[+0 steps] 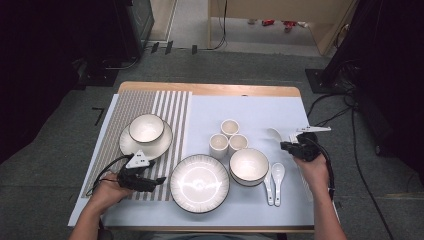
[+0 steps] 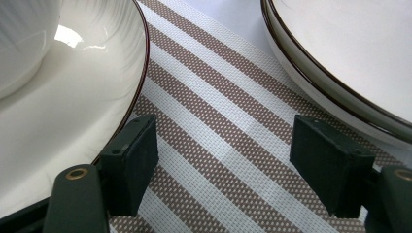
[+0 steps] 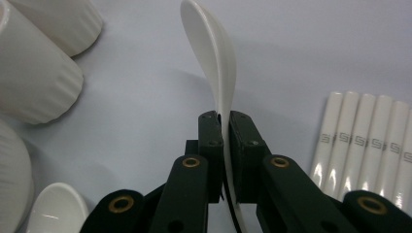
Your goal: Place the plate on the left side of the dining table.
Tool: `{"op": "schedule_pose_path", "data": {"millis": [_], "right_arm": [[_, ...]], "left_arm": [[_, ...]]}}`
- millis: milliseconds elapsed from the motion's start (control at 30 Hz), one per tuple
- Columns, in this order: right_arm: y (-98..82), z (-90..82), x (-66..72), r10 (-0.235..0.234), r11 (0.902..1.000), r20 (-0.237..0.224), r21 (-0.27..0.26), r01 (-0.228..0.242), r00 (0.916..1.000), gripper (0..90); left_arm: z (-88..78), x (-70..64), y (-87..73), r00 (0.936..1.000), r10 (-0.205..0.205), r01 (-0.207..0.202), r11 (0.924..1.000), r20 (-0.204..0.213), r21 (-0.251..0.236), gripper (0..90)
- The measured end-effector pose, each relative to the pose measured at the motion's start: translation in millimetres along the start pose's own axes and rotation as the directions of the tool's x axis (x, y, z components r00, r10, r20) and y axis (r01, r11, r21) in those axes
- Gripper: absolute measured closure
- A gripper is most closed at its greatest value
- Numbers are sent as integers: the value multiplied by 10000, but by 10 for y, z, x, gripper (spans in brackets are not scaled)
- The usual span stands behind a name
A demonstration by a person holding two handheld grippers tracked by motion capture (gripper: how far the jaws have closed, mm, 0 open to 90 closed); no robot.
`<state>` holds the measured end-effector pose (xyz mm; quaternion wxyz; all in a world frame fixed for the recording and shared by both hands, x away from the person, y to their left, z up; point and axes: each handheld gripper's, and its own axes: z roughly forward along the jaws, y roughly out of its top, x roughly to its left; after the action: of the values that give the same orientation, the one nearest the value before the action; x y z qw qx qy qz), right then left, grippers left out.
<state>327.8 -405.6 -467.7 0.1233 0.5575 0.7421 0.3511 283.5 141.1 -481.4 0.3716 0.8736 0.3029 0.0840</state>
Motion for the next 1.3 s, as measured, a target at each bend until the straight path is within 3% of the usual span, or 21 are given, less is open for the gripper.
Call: {"op": "schedule_pose_path", "data": {"millis": [267,367,567,700,800,900,1000,1300], "right_arm": [[7,-33,14,-83,10000,-138,49,83,9999,850],[4,-54,8,1,10000,-190,50,-1,9998,850],[3,-96,22,-28,10000,-337,9,28,9994,850],[1,-115,31,-79,10000,-403,9,79,9992,850],[2,-133,51,-119,9999,-484,-9,118,9988,850],[6,-151,65,-157,9999,-551,-31,155,9984,850],[12,-178,81,-172,9998,-593,-96,167,9981,851],[38,-227,123,-331,9993,-715,-179,319,9969,850]], "left_arm": [[-36,33,34,9987,-412,410,9991,302,69,275],[-69,27,49,9983,-471,478,9986,334,-216,331],[-116,13,116,9988,-338,342,9994,342,-109,318],[-124,25,160,9963,-679,681,9977,526,-6,289],[-131,18,180,9971,-593,595,9982,484,-38,282],[-147,21,191,9948,-565,586,9980,845,-235,271],[-156,11,219,9942,-597,631,9974,894,-356,270],[-153,-8,332,9971,-355,384,9984,670,-424,271]]}}
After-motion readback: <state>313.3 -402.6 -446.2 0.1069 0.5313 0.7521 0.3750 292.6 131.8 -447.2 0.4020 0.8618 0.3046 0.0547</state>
